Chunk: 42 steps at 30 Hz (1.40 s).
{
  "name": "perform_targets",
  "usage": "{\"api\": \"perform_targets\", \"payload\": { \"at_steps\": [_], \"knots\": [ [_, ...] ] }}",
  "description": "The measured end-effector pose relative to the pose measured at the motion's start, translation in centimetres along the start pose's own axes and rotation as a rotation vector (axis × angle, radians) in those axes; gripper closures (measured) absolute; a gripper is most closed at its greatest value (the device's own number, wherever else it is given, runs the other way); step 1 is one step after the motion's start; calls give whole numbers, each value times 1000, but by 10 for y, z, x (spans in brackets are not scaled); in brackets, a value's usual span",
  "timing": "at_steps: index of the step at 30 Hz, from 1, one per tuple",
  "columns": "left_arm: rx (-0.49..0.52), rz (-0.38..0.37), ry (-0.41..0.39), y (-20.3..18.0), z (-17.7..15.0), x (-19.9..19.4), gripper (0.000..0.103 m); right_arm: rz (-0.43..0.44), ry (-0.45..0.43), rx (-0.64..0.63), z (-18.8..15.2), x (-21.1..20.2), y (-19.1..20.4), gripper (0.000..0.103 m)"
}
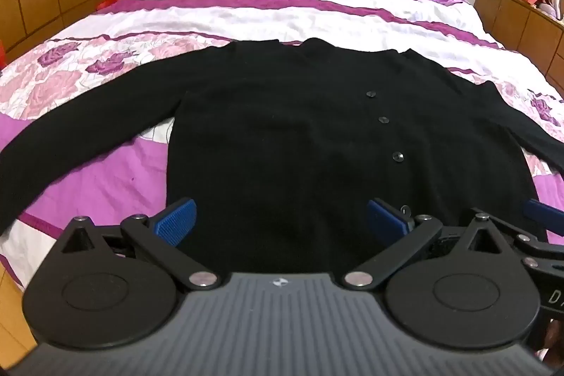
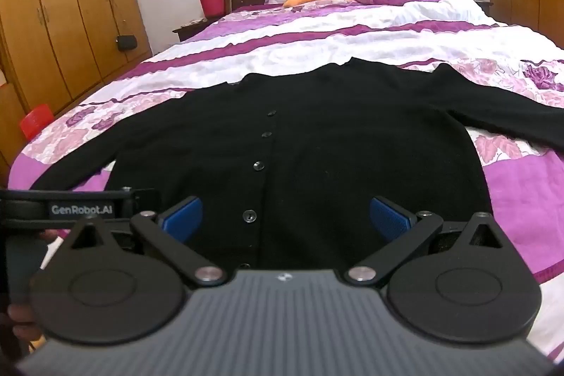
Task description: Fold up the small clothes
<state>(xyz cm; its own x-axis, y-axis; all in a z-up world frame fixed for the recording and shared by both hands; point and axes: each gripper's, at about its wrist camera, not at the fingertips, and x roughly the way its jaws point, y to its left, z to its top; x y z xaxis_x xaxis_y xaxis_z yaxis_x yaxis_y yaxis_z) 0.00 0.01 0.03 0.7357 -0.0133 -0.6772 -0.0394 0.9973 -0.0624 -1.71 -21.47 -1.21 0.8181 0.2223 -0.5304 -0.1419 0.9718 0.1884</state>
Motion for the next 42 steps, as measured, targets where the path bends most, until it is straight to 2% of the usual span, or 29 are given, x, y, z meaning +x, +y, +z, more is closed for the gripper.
{"api": "perform_targets", "payload": {
  "at_steps": [3, 11, 42],
  "knots": [
    [19, -3, -11, -2, -1, -2, 0, 2, 4, 6, 0, 1, 0, 0],
    [-10, -12, 13, 8, 3, 6, 0, 6, -1, 6, -2, -2, -1, 0],
    [8, -30, 7, -3, 1, 0, 0, -4, 2, 24, 2, -2, -3, 0]
  ]
}}
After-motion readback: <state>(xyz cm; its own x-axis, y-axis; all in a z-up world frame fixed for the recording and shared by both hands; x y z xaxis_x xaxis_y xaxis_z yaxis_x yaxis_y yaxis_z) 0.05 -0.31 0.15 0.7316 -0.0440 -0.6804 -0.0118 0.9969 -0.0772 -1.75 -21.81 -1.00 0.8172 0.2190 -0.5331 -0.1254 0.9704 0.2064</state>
